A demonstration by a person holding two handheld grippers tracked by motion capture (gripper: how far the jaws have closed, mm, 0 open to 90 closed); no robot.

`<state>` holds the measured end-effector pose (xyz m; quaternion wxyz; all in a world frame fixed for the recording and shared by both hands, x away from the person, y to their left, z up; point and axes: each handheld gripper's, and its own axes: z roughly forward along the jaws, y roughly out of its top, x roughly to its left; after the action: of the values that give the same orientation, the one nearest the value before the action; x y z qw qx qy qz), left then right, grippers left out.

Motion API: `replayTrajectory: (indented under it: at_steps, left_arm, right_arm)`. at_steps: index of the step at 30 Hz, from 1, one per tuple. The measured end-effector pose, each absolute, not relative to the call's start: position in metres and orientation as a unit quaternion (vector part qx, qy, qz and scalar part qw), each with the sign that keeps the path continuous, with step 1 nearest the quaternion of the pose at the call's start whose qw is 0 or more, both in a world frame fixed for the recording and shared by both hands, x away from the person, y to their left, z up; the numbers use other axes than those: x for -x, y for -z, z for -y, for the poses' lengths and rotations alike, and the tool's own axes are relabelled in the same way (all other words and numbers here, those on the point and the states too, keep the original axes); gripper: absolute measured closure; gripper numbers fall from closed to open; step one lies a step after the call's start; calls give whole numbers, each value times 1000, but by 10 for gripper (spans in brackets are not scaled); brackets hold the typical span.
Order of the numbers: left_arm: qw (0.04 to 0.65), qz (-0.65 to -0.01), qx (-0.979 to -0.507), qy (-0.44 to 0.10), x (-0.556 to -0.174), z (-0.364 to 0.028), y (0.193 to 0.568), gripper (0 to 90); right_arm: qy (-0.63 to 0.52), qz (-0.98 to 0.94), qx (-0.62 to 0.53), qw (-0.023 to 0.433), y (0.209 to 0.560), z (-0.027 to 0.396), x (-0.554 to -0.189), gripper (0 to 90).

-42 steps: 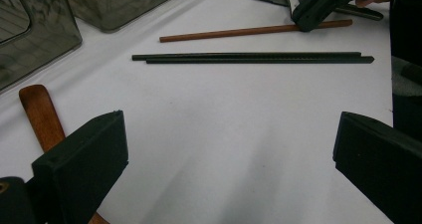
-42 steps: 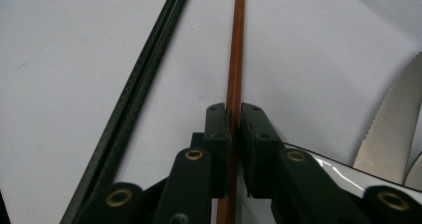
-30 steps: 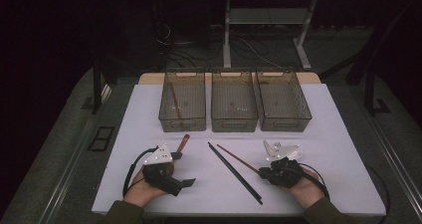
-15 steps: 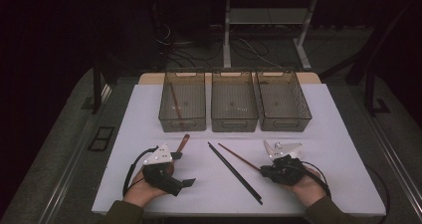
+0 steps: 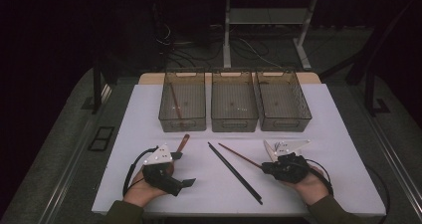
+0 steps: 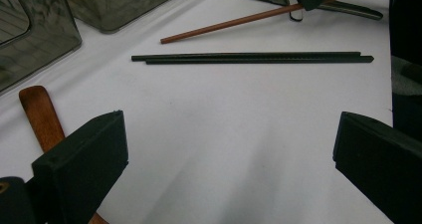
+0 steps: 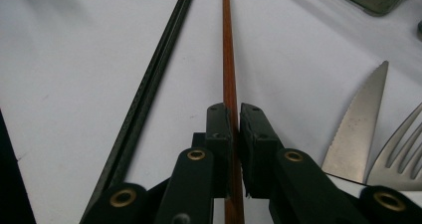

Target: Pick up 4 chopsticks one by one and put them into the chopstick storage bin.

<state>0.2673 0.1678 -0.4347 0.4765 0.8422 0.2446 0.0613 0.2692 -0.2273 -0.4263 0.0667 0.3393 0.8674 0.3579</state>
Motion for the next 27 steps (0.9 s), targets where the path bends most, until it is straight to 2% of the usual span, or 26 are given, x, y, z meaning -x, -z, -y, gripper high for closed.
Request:
replayTrajectory:
  at_steps: [27]
  left_arm:
    - [477,-245,-842,-61,-268,-168,435,5]
  right_arm:
    - [-417,-844,-329,74,406,234,-269,835]
